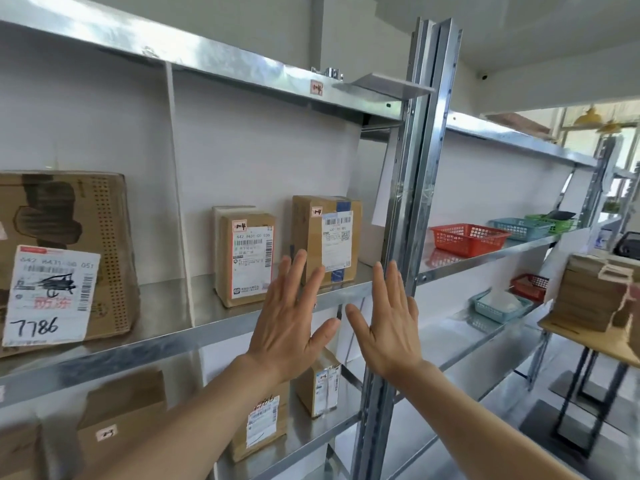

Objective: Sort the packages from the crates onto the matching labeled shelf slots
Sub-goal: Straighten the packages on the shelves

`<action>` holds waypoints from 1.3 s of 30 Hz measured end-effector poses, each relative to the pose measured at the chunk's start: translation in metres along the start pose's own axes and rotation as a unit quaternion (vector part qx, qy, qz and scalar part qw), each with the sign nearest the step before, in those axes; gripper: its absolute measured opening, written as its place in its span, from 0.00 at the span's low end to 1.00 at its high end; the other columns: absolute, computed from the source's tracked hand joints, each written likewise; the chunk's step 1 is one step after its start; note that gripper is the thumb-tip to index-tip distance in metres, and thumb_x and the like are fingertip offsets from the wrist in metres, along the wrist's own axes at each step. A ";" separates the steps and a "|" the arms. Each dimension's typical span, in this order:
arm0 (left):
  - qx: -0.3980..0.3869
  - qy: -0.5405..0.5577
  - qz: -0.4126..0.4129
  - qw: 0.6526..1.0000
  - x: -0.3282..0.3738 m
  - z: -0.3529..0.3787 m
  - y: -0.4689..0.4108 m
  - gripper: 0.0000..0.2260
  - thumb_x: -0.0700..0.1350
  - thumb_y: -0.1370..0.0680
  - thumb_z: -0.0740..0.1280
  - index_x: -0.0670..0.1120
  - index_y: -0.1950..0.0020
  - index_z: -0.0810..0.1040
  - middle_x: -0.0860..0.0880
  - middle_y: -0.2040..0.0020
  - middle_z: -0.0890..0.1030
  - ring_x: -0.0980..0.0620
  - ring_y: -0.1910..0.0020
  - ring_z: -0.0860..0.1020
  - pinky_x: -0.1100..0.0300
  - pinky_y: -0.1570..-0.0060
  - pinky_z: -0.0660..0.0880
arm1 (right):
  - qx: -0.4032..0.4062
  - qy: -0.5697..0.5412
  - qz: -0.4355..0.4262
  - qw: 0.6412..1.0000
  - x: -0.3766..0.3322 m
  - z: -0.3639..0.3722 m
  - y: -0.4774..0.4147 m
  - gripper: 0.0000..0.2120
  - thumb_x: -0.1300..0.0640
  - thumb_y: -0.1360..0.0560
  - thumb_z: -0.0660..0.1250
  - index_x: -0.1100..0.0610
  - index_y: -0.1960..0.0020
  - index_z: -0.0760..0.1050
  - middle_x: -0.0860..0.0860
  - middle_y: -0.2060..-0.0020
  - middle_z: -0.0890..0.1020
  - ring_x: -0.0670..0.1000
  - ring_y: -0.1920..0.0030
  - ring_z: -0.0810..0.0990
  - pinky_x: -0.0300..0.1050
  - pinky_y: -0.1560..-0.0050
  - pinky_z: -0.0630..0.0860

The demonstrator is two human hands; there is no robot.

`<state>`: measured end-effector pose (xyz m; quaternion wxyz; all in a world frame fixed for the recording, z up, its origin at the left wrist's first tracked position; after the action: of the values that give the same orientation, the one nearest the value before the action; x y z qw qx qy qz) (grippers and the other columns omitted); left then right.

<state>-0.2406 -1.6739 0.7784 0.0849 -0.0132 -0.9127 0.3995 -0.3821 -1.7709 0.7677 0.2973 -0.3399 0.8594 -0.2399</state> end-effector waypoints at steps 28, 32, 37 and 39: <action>-0.078 0.016 -0.213 0.974 -0.056 0.082 -0.090 0.42 0.65 0.20 0.52 0.48 0.22 0.27 0.49 0.20 0.30 0.55 0.20 0.37 0.62 0.25 0.47 | 0.008 -0.250 -0.075 0.965 0.049 0.080 -0.148 0.34 0.34 0.20 0.54 0.56 0.24 0.55 0.49 0.32 0.75 0.54 0.41 0.78 0.67 0.39 0.74; -0.080 -0.001 -0.232 0.969 -0.057 0.085 -0.092 0.45 0.70 0.25 0.48 0.48 0.21 0.27 0.50 0.20 0.31 0.54 0.19 0.42 0.61 0.27 0.53 | 0.024 -0.268 -0.099 0.958 0.050 0.076 -0.150 0.33 0.35 0.20 0.54 0.56 0.24 0.57 0.45 0.34 0.75 0.50 0.44 0.78 0.66 0.41 0.74; -0.074 -0.019 -0.228 0.971 -0.052 0.085 -0.089 0.42 0.67 0.22 0.51 0.50 0.22 0.27 0.51 0.20 0.31 0.53 0.19 0.46 0.65 0.30 0.52 | 0.018 -0.272 -0.105 0.956 0.054 0.076 -0.146 0.34 0.35 0.19 0.55 0.55 0.22 0.54 0.46 0.32 0.74 0.50 0.42 0.78 0.65 0.39 0.74; -0.078 -0.027 -0.229 0.970 -0.050 0.085 -0.087 0.41 0.64 0.20 0.52 0.50 0.23 0.26 0.51 0.20 0.31 0.53 0.19 0.46 0.64 0.29 0.53 | 0.009 -0.272 -0.101 0.957 0.056 0.078 -0.145 0.37 0.34 0.19 0.54 0.55 0.20 0.51 0.48 0.29 0.73 0.53 0.38 0.77 0.65 0.37 0.73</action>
<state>-0.2016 -1.7989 0.7781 0.1483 0.2005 -0.9216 0.2974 -0.2985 -1.9228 0.7818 0.4971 -0.4747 0.7051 -0.1744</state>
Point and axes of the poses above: each hand's wrist, its own y-axis away from the middle knuckle, its own z-axis out of the palm, x = y × z, the point moved 7 cm from there along -y, towards the middle knuckle
